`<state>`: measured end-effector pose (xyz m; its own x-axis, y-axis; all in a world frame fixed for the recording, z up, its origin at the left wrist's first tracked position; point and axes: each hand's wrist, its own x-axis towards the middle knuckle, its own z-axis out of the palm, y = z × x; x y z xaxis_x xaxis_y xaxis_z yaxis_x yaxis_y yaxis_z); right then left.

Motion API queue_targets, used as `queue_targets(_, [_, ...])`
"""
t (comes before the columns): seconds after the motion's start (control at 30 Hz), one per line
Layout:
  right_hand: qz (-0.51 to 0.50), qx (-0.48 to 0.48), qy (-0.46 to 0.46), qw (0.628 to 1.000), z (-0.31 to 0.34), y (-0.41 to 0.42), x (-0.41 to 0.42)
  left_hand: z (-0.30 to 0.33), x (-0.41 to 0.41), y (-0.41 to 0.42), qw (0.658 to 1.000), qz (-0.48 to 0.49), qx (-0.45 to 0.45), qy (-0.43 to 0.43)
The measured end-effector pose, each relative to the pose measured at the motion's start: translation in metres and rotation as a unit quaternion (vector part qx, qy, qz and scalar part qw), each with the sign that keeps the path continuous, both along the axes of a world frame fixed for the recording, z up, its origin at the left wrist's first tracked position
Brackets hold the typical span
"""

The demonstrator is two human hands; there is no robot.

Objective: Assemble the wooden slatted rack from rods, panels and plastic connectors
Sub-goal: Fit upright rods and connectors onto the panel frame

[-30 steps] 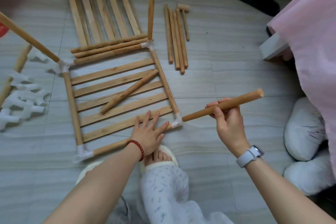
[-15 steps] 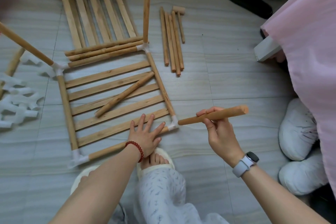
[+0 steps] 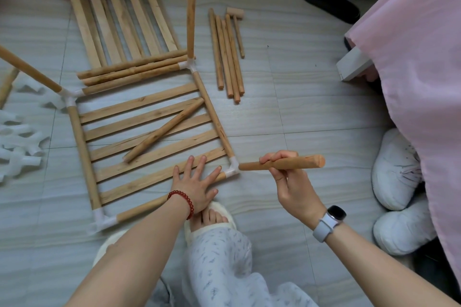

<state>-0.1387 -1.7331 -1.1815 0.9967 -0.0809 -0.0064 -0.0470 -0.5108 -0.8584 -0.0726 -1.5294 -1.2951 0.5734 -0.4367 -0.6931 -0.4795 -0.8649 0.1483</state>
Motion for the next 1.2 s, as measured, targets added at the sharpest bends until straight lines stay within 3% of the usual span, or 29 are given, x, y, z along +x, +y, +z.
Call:
queue_targets(0.17, [0.041,0.006,0.019,0.999,0.002,0.0,-0.006,0.002,0.001,0.0,1.0,-0.001,0.001,0.006])
queue_targets(0.37, [-0.01,-0.067,0.071,0.995,0.0,0.01,0.022,0.005,0.001,0.0,1.0,-0.007,0.008,0.007])
queue_targets(0.53, [-0.031,-0.105,0.013,0.994,-0.005,0.021,0.01,0.003,0.0,0.001,1.0,-0.005,0.015,0.008])
queue_targets(0.77, [-0.044,-0.122,0.002,0.992,-0.008,0.027,0.007,0.004,0.006,0.002,0.999,-0.009,0.022,0.028])
queue_targets(1.2, [-0.094,-0.053,0.096,0.99,-0.012,0.03,0.0,0.044,0.029,0.0,0.994,0.044,-0.008,0.1])
